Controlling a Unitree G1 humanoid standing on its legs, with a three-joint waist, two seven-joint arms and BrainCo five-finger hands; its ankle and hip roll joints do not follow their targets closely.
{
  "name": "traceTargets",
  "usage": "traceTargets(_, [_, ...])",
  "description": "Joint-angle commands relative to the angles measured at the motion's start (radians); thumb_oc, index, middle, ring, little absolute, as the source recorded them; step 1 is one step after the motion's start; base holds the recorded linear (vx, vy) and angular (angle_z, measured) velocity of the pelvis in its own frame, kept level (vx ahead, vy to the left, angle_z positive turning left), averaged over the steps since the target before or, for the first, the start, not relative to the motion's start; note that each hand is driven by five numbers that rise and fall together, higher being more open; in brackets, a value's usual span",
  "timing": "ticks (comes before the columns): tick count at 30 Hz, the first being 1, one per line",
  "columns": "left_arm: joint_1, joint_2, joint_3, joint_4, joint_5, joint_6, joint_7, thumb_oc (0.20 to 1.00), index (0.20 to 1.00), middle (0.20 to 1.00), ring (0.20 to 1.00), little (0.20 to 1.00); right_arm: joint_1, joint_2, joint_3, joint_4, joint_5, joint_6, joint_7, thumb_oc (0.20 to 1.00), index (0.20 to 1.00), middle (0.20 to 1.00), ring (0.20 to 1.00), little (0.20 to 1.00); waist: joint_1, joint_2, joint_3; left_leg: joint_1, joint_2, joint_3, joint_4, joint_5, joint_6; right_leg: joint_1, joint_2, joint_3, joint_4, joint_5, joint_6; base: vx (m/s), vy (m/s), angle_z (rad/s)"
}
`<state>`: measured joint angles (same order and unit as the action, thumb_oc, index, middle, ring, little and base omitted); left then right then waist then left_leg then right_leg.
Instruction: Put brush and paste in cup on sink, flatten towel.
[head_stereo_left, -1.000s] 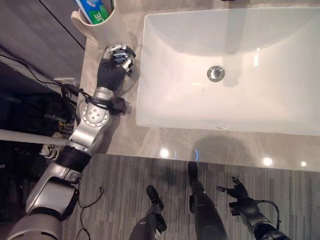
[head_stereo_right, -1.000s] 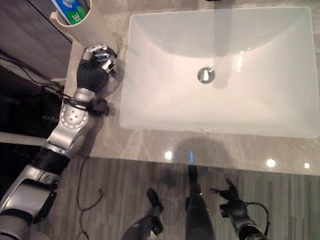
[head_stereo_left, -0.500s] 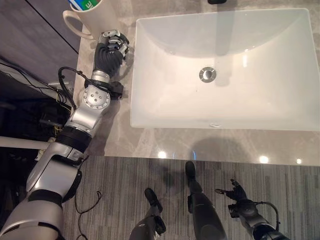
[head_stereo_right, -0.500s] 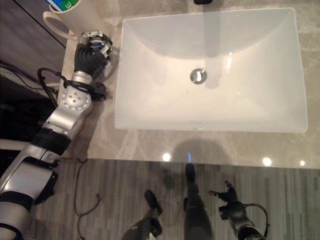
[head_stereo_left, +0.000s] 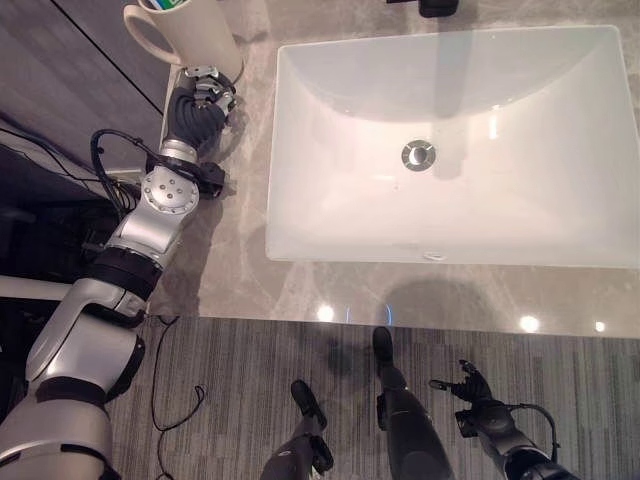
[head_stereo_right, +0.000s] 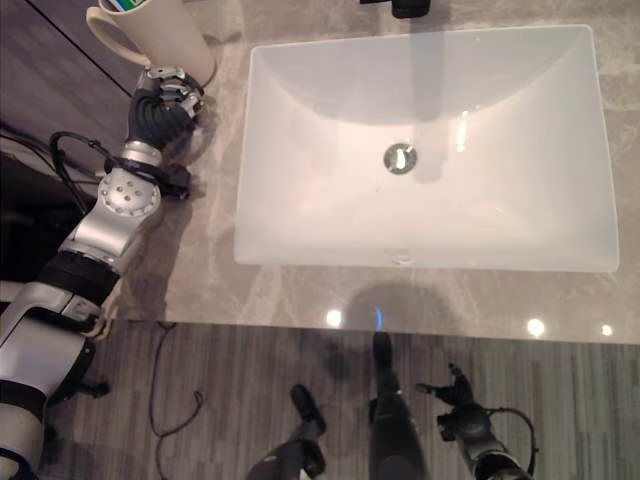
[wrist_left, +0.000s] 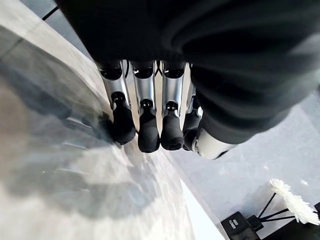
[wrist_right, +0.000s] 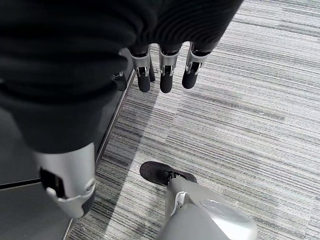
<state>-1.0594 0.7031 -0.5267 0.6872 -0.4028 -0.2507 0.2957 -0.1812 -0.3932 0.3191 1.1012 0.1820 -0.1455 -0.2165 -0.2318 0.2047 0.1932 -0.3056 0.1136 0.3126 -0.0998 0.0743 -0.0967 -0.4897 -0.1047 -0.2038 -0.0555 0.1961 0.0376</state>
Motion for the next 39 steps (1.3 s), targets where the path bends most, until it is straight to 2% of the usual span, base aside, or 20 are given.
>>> traceTargets(1, [-0.062,0.086,0.054,0.071,0.007,0.002,0.005,0.200,0.200,0.200,0.200,0.200,-0.016,0.011,0.020,-0.003,0.005,-0.012,-0.004,1.000,1.000,1.000,1.000,1.000,-0.001,-0.036,0.055,0.184,0.059,0.006,0.013,0.097,-0.138,-0.007,-0.049,0.019,0.022,-0.005,0.125,0.00,0.000,0.00])
traceTargets(8, [0.062,0.141,0.087,-0.068,-0.034,-0.025,-0.041,0.200,0.200,0.200,0.200,0.200,0.004,0.002,-0.006,0.007,-0.003,-0.009,-0.005,1.000,1.000,1.000,1.000,1.000,0.011,-0.031,0.048,0.181,0.064,-0.001,0.013,0.109,-0.142,-0.009,-0.045,0.019,0.027,-0.011,0.121,0.00,0.000,0.00])
traceTargets(14, [0.087,0.181,0.123,-0.016,0.002,-0.011,-0.024,0.200,0.200,0.200,0.200,0.200,0.012,-0.004,-0.012,-0.012,-0.001,-0.016,0.002,1.000,1.000,1.000,1.000,1.000,0.016,-0.034,0.043,0.183,0.064,0.001,0.013,0.109,-0.142,-0.011,-0.039,0.022,0.025,-0.013,0.119,0.00,0.000,0.00])
traceTargets(24, [-0.058,0.145,0.096,0.180,0.023,0.008,0.036,0.200,0.200,0.200,0.200,0.200,0.003,0.004,0.018,-0.019,0.001,-0.024,0.000,1.000,1.000,1.000,1.000,1.000,-0.003,-0.042,0.051,0.173,0.072,0.010,0.013,0.122,-0.149,-0.035,-0.029,0.022,0.038,-0.020,0.118,0.00,-0.002,-0.01])
traceTargets(26, [-0.080,0.105,0.111,0.222,0.000,0.005,0.064,0.200,0.200,0.200,0.200,0.200,-0.005,0.015,0.030,-0.012,0.005,-0.023,-0.008,1.000,1.000,1.000,1.000,1.000,-0.011,-0.048,0.053,0.163,0.074,0.012,0.013,0.127,-0.152,-0.053,-0.019,0.024,0.045,-0.022,0.114,0.02,-0.036,-0.01])
traceTargets(29, [-0.124,0.077,0.102,0.270,0.047,0.021,0.105,0.200,0.200,0.200,0.200,0.200,-0.010,0.022,0.043,-0.007,0.000,-0.024,-0.015,1.000,1.000,1.000,1.000,1.000,-0.020,-0.056,0.050,0.150,0.085,0.019,0.013,0.132,-0.155,-0.074,-0.006,0.029,0.058,-0.028,0.112,0.02,-0.026,-0.03])
traceTargets(39, [-0.284,0.128,0.002,0.386,0.110,0.054,0.107,0.200,0.200,0.200,0.200,0.200,0.001,0.008,0.057,-0.031,0.014,-0.043,-0.010,1.000,1.000,1.000,1.000,1.000,-0.033,-0.059,0.028,0.125,0.100,0.031,0.013,0.154,-0.165,-0.111,0.018,0.032,0.057,-0.024,0.111,0.02,-0.012,-0.04])
